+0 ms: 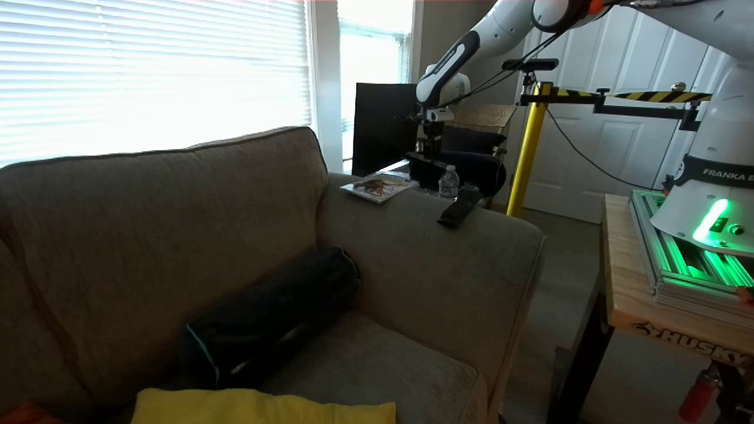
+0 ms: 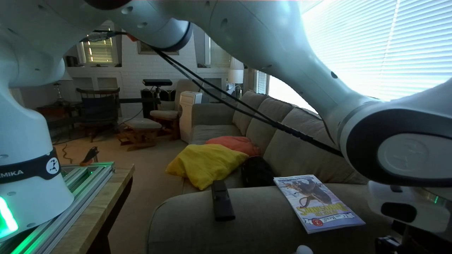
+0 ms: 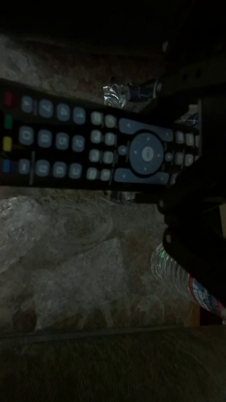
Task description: Put the black remote on the black chair
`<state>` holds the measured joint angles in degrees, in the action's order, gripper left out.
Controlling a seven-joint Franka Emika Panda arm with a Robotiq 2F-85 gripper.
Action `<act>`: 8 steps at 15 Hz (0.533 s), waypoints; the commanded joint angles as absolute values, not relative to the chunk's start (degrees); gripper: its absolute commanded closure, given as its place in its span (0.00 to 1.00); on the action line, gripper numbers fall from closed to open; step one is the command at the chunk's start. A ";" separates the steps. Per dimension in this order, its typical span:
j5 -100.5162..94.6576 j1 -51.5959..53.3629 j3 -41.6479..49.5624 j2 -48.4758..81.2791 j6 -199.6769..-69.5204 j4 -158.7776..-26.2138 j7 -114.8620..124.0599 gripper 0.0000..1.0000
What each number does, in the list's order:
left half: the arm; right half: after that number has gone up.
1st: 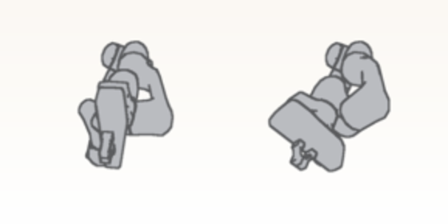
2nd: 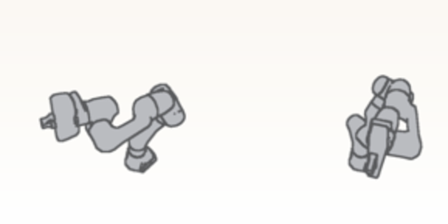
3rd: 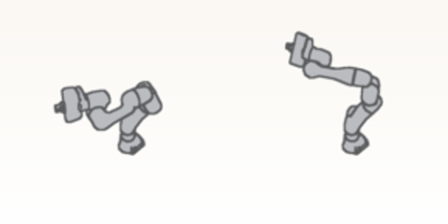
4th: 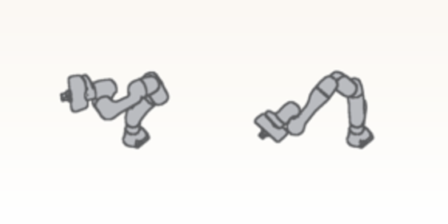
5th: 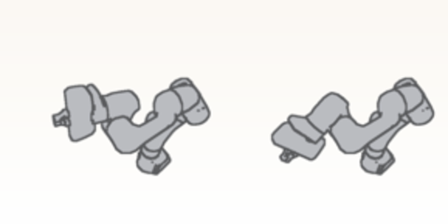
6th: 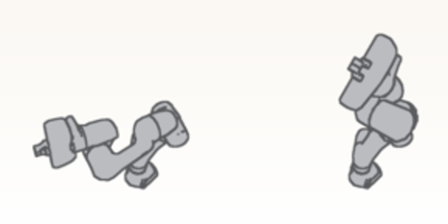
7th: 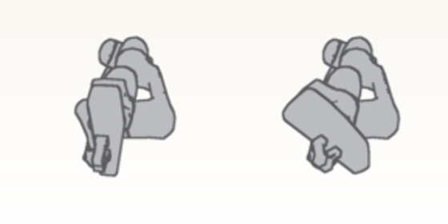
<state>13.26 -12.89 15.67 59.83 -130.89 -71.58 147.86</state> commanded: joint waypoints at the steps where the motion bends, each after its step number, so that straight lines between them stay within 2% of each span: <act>1: 11.24 -13.44 15.39 62.64 -132.09 -68.90 147.17 0.72; 8: 10.25 -13.35 14.74 64.52 -128.99 -68.21 140.96 0.72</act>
<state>11.98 -12.85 15.09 62.66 -130.88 -71.32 142.06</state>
